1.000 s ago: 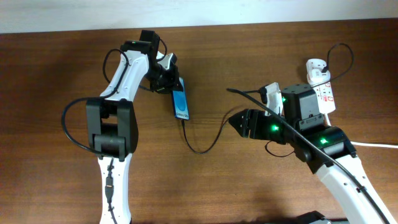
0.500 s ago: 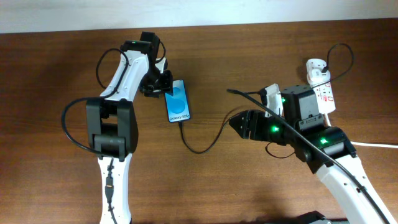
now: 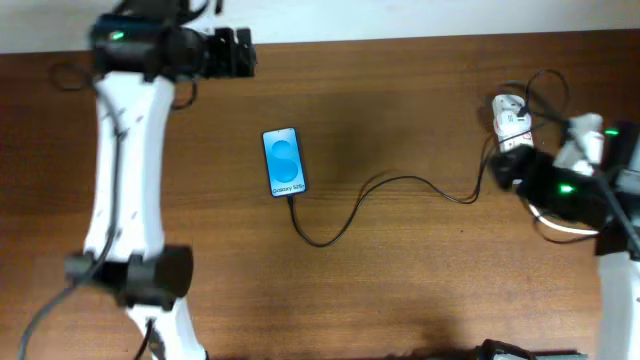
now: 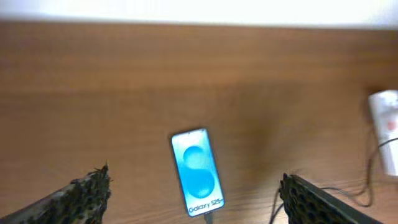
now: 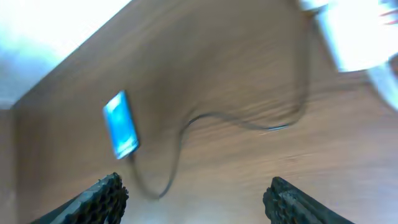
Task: Plug charger to phone and switch on socket
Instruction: 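Lower the blue phone flat onto the table with the left gripper and release, then move the right gripper over the white power strip's orange switch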
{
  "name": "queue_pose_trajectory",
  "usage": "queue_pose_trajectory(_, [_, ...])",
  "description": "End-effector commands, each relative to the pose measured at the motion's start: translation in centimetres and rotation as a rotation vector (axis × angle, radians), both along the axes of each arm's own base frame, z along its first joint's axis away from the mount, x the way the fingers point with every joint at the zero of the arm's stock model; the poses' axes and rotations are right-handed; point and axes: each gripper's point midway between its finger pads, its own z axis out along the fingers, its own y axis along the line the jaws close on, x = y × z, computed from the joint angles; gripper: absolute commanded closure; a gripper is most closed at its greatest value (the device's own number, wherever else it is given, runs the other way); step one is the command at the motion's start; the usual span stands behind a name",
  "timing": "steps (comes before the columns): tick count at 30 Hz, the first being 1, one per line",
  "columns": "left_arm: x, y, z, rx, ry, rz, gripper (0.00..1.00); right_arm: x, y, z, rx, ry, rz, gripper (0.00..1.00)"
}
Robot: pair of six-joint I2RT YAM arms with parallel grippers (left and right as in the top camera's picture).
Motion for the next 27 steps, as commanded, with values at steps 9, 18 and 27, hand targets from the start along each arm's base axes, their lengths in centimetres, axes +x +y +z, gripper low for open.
queue_pose_trajectory(9, [-2.2,2.8,3.8,0.107,-0.087,0.075,0.01,3.8,-15.9,-10.3,-0.139,0.201,-0.227,0.18])
queue_pose_trajectory(18, [-2.2,2.8,3.8,0.107,-0.087,0.075,0.01,10.3,-19.7,-18.1,-0.052,0.146,-0.308,0.16])
queue_pose_trajectory(27, [-2.2,2.8,3.8,0.107,-0.087,0.075,0.01,14.4,-18.9,-18.7,-0.17,0.076,-0.272,0.16])
